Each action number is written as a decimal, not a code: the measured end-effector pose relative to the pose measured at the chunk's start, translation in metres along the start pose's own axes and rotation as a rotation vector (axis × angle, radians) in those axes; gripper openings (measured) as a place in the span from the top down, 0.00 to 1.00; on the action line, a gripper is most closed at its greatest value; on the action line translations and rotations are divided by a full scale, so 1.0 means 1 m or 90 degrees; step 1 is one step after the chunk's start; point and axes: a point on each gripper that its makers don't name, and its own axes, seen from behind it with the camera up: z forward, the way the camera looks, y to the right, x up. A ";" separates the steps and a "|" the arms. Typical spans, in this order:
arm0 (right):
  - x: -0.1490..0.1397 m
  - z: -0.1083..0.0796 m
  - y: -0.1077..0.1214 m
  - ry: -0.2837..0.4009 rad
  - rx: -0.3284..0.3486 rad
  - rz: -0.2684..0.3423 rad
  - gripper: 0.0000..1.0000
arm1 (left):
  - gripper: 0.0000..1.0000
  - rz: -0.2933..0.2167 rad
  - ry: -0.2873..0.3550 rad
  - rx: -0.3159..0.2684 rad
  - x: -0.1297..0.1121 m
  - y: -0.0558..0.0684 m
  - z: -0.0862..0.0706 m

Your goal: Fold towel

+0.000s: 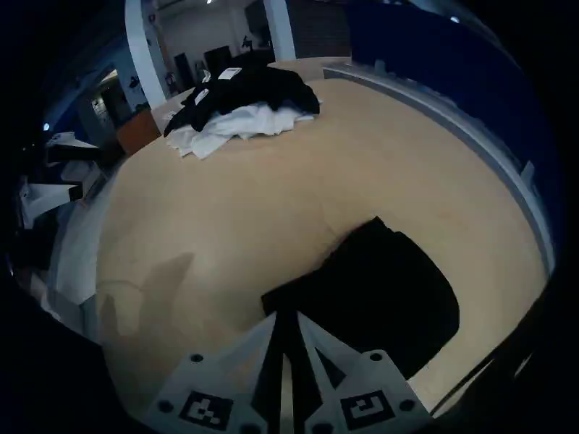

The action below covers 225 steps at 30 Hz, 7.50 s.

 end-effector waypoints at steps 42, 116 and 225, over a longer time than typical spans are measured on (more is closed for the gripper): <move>-0.029 -0.046 0.036 0.044 -0.125 0.099 0.00 | 0.03 0.018 -0.001 -0.010 0.002 0.013 0.006; -0.070 -0.069 0.041 0.034 -0.175 0.160 0.95 | 0.03 0.015 0.008 -0.015 0.007 0.011 0.003; -0.098 -0.362 0.322 0.154 -0.388 0.217 0.95 | 0.02 0.056 0.005 -0.027 0.031 0.046 0.010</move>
